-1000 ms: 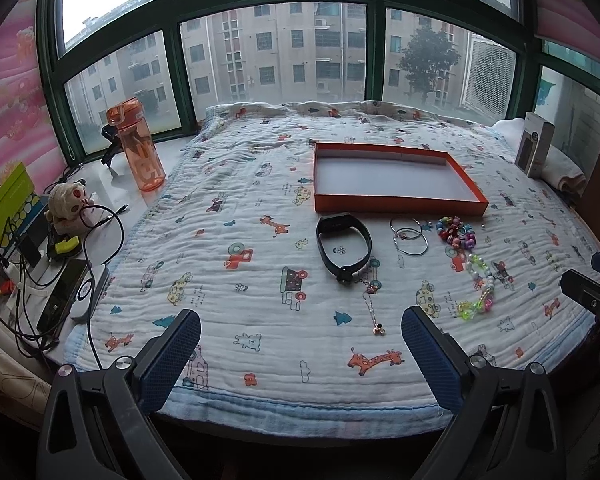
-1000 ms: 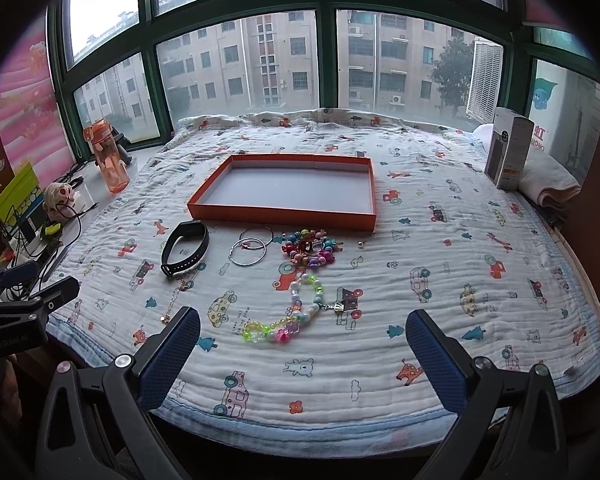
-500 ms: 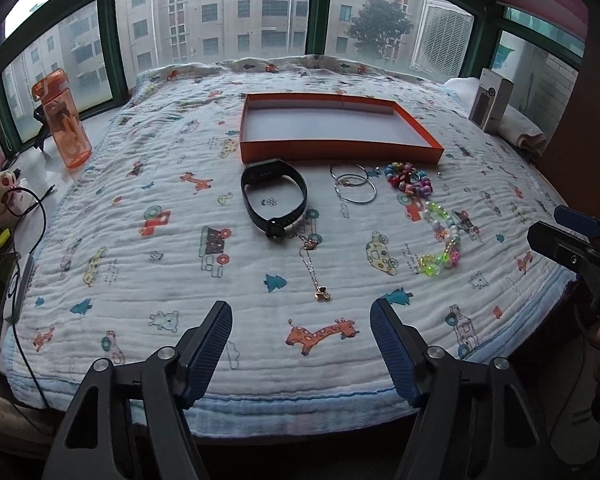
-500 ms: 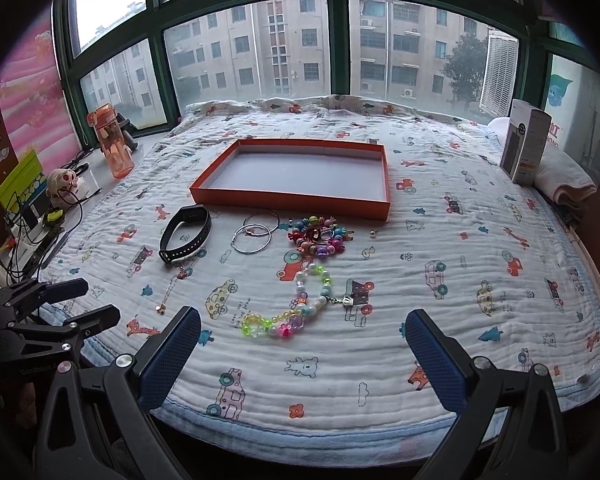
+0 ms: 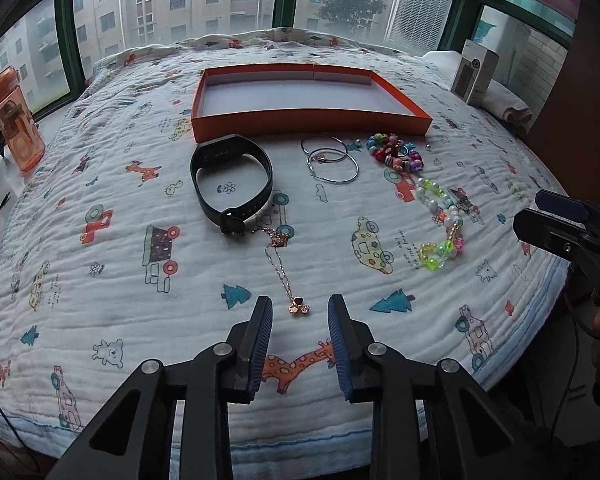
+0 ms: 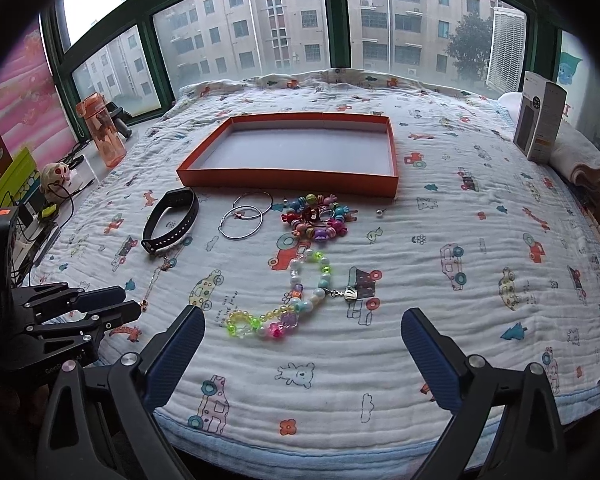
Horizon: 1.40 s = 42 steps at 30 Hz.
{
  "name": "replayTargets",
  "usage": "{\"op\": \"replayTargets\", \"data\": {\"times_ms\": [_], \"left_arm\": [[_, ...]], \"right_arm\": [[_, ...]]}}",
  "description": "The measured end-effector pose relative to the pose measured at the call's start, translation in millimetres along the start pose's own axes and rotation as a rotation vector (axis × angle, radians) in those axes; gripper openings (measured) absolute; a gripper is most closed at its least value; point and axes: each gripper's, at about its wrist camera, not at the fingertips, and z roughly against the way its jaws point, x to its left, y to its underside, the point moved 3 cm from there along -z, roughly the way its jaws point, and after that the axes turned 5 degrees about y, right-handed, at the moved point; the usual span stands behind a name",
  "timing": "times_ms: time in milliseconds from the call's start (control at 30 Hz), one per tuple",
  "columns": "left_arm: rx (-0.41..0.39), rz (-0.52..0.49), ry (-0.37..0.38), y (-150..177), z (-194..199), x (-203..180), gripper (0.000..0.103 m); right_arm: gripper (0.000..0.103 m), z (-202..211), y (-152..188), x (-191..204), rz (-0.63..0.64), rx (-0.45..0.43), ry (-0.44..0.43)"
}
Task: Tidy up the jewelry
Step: 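Reach the left gripper to the rose-gold necklace pendant and close, then lift the necklace with the left gripper while the right gripper grasps the beaded bracelet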
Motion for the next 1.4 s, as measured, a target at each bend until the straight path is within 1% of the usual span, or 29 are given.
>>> {"op": "replayTargets", "data": {"times_ms": [133, 300, 467, 600, 700, 967, 1100, 1400], "left_arm": [[0.020, -0.002, 0.009, 0.1, -10.1, -0.3, 0.024], [0.015, 0.003, 0.007, -1.3, -15.1, 1.2, 0.020], [0.010, -0.028, -0.015, -1.4, -16.3, -2.3, 0.018], [0.004, -0.053, -0.037, 0.6, -15.8, -5.8, 0.015], [0.003, -0.056, -0.039, 1.2, -15.3, -5.2, 0.012], [-0.005, -0.023, -0.021, 1.5, -10.2, 0.1, 0.011], [-0.029, 0.010, 0.012, -0.2, 2.9, 4.7, 0.011], [-0.122, -0.010, 0.061, -19.5, 57.9, -6.6, 0.011]], "right_arm": [[0.103, -6.7, 0.4, -1.7, -0.001, 0.018, -0.007], [0.103, -13.9, 0.4, -4.2, -0.008, 0.036, -0.018], [0.100, -19.8, 0.0, -6.3, -0.016, 0.048, -0.027], [0.099, -22.4, 0.2, -8.5, -0.016, 0.055, -0.026], [0.098, -23.8, 0.9, -9.6, -0.018, 0.059, -0.026], [0.095, -24.5, 2.0, -11.8, -0.019, 0.060, -0.023], [0.092, -25.2, 3.3, -15.2, -0.023, 0.062, -0.025], [0.089, -28.0, 4.6, -18.6, -0.027, 0.072, -0.029]]}}
